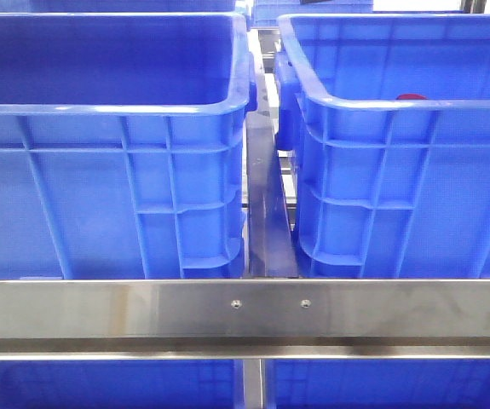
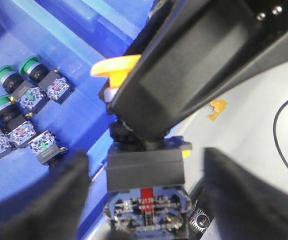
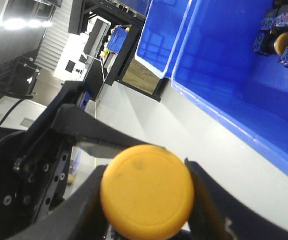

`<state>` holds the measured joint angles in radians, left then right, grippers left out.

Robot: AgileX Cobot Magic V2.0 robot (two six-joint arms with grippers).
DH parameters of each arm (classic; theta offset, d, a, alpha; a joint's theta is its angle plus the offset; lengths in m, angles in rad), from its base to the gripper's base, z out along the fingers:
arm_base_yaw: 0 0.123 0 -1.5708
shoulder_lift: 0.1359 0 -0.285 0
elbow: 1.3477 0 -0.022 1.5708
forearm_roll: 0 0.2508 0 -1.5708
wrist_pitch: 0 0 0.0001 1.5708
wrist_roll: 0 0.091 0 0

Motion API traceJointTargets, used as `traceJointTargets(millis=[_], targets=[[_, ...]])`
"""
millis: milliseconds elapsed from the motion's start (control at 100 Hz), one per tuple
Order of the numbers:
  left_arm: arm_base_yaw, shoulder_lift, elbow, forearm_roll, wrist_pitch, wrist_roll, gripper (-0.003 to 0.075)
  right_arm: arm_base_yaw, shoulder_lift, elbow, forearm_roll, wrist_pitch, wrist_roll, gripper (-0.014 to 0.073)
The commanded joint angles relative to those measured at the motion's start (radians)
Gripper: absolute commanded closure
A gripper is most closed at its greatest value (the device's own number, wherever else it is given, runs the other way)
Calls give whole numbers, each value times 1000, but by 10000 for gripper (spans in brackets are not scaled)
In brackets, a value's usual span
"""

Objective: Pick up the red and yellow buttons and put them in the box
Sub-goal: 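Grasp the yellow cap with the right gripper and open the left gripper, then carry the yellow button with the right gripper down into the bin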

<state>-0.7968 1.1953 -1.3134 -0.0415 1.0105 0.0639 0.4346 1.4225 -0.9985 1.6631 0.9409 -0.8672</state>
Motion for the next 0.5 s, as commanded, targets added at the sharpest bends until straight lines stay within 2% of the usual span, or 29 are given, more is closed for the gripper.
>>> traceJointTargets(millis=[0,220,340,490], targets=[[-8,-21,-30,-6,-56,-6,206,-3,-33,-32,79,21,-24,454],[39,-27,-30,2,-60,-34,206,-92,-52,-32,78,8,-57,454],[112,-41,-29,2,-80,-51,206,-194,-79,-32,60,12,-57,454],[250,-74,-20,2,-108,-56,206,-294,-108,-32,26,37,-57,454]])
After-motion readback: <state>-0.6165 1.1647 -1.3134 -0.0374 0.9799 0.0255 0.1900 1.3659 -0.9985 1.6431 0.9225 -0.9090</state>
